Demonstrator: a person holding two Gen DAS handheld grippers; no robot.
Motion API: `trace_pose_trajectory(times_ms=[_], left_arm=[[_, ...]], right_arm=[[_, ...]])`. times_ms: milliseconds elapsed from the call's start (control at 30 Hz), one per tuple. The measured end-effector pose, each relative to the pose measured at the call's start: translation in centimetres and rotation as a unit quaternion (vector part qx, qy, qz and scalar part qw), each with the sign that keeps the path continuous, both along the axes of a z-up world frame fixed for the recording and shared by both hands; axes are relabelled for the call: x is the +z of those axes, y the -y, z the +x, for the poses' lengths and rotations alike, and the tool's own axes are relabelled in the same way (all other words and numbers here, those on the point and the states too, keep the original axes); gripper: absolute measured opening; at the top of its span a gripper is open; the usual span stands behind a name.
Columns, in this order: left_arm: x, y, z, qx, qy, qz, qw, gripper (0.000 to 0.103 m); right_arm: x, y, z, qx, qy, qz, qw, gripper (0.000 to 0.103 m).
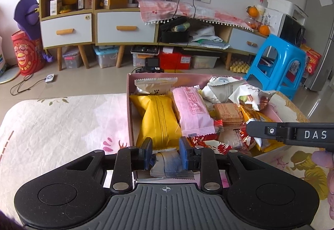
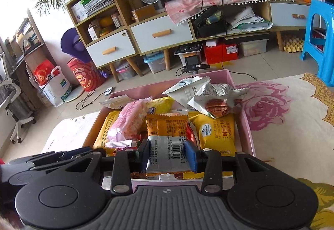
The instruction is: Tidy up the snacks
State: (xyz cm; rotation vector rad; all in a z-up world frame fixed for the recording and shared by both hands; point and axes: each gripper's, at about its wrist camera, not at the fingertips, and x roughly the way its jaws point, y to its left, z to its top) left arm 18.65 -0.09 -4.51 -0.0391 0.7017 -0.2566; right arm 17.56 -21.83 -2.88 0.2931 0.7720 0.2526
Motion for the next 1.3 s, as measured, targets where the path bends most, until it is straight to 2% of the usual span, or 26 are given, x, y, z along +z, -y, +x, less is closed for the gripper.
trace_pose_trajectory(times_ms=[100, 167, 233, 333, 400, 467, 667, 733, 1033, 1300], left_arm=[[0.1, 0.0, -0.1, -0.002, -0.003, 0.000, 1.0000, 0.028], [0.2, 0.1, -0.2, -0.005, -0.005, 0.002, 1.0000, 0.031], [0.5, 0.1, -0.5, -0.007, -0.002, 0.004, 1.0000, 0.039], [0.9, 0.0, -0.9, -0.010, -0.004, 0.003, 0.9999, 0.052], [1.1, 0.0, -1.3, -0.009, -0.004, 0.005, 0.9999, 0.057], [1.5, -0.2, -1.7, -0.007, -0.003, 0.006, 1.0000, 0.068], [2.8, -0.7, -3.3, 0.000, 0.002, -0.002, 1.0000, 0.086], [3.0, -1.0, -4.1, 0.003, 0.001, 0.002, 1.0000, 0.088], [3.4, -1.8, -8.0, 0.028, -0.021, 0.003, 0.9994, 0.094], [4.1, -1.4, -12.0, 0.050, -0.041, 0.017, 0.9978, 0.098]], right_arm=[[0.1, -0.3, -0.1, 0.004, 0.001, -0.008, 1.000, 0.032], [0.2, -0.3, -0.2, 0.004, 0.000, -0.007, 1.000, 0.040], [0.4, -0.4, -0.3, 0.002, 0.001, 0.000, 1.000, 0.051], [0.8, -0.5, -0.5, 0.008, 0.005, 0.001, 1.000, 0.060], [1.2, -0.6, -0.8, 0.011, 0.011, -0.005, 1.000, 0.066], [1.5, -0.6, -1.1, 0.013, 0.016, -0.009, 1.000, 0.068], [2.7, 0.9, -2.1, 0.005, 0.025, -0.003, 1.000, 0.079], [3.1, 1.3, -2.7, 0.001, 0.029, -0.006, 1.000, 0.083], [4.3, 3.5, -5.4, -0.023, 0.028, -0.024, 0.999, 0.089], [4.9, 3.7, -8.0, -0.038, 0.003, -0.053, 0.998, 0.091]])
